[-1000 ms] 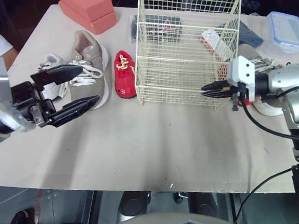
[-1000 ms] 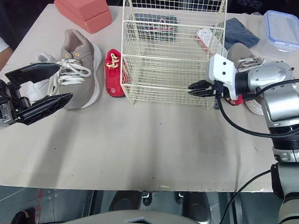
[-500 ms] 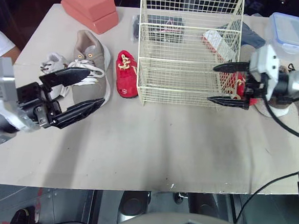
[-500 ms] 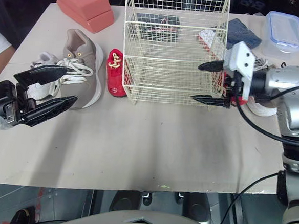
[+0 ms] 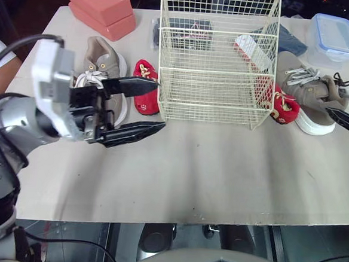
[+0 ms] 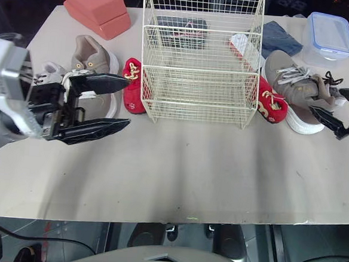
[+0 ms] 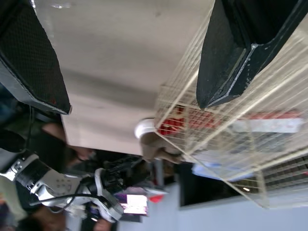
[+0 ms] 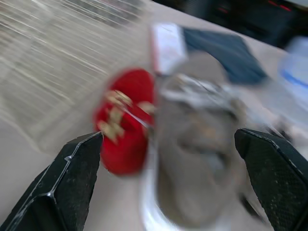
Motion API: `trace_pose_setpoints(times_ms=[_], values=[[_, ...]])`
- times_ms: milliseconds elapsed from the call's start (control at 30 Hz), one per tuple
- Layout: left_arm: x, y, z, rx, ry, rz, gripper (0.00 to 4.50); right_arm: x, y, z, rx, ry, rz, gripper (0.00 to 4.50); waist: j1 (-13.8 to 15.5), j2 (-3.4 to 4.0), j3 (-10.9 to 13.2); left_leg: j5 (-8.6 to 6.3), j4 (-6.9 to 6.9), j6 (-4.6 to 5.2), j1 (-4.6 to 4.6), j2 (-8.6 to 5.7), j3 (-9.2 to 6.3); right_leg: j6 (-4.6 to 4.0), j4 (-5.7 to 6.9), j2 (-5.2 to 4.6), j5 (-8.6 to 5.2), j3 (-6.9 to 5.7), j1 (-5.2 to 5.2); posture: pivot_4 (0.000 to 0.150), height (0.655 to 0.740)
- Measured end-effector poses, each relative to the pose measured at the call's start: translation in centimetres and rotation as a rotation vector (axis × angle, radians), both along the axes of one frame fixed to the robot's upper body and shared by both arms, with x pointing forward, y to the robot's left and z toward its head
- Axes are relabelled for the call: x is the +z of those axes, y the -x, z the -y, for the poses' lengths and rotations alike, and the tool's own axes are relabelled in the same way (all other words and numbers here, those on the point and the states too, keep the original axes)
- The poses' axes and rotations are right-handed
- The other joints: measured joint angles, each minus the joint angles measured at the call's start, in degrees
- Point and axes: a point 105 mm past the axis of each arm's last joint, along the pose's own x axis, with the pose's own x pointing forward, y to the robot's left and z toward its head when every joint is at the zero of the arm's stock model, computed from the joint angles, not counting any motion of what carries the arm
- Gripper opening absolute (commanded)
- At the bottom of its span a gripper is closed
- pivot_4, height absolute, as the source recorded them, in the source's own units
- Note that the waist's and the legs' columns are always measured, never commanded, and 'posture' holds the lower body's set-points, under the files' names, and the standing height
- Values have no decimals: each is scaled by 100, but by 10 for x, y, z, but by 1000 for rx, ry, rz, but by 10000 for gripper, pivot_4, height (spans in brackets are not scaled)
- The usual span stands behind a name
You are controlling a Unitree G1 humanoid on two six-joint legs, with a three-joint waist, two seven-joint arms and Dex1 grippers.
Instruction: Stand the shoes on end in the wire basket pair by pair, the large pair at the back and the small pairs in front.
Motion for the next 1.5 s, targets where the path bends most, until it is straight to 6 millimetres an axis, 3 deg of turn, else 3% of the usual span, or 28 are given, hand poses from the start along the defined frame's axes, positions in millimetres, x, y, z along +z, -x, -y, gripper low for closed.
trace_pose_setpoints(times_ms=[167, 433, 633, 967, 1000, 1367, 1500], values=[[3, -2, 10, -33, -7, 4, 45000, -18, -1, 26, -134, -49, -35, 43198, 17, 0, 0, 0, 0, -1, 1, -1, 6, 0, 0, 3, 0, 5, 0, 1500, 6860], [4, -4, 13, -31, -13, -2, 45000, -26, -23, 20, -155, -263, -32, 43198, 20, -1, -1, 2, 2, -2, 1, -2, 7, 0, 1, 5, 1, 8, -1, 1500, 6860], [6, -4, 15, -24, -5, -23, 45000, -53, -37, 15, -166, -345, -105, 43198, 30, 0, 0, 2, 1, -3, -3, -2, 7, -1, 0, 3, 1, 8, -2, 1500, 6860], [8, 6, 18, -100, -20, -47, 45000, -49, -40, 11, -141, -331, -71, 2170, -12, -1, -1, 4, 3, -6, 9, -1, 15, 1, 6, 8, 2, 18, 0, 1500, 6860], [8, 6, 18, -102, -21, -46, 45000, -50, -40, 11, -140, -329, -73, 355, -13, -1, -1, 4, 3, -7, 8, -1, 15, 2, 6, 8, 2, 17, 0, 1500, 6860], [6, 0, 19, -109, -40, -19, 45000, -46, -40, 7, -136, -314, -21, 355, -6, 3, 1, 4, 3, -7, 4, -1, 16, 1, 5, 7, 2, 18, -4, 1500, 6860], [8, -3, 17, -98, -41, -9, 45000, -24, -40, 9, -118, -365, 82, 355, 5, 14, 8, 4, 2, -7, 0, -2, 17, 1, 5, 7, 2, 19, -8, 1500, 6860]])
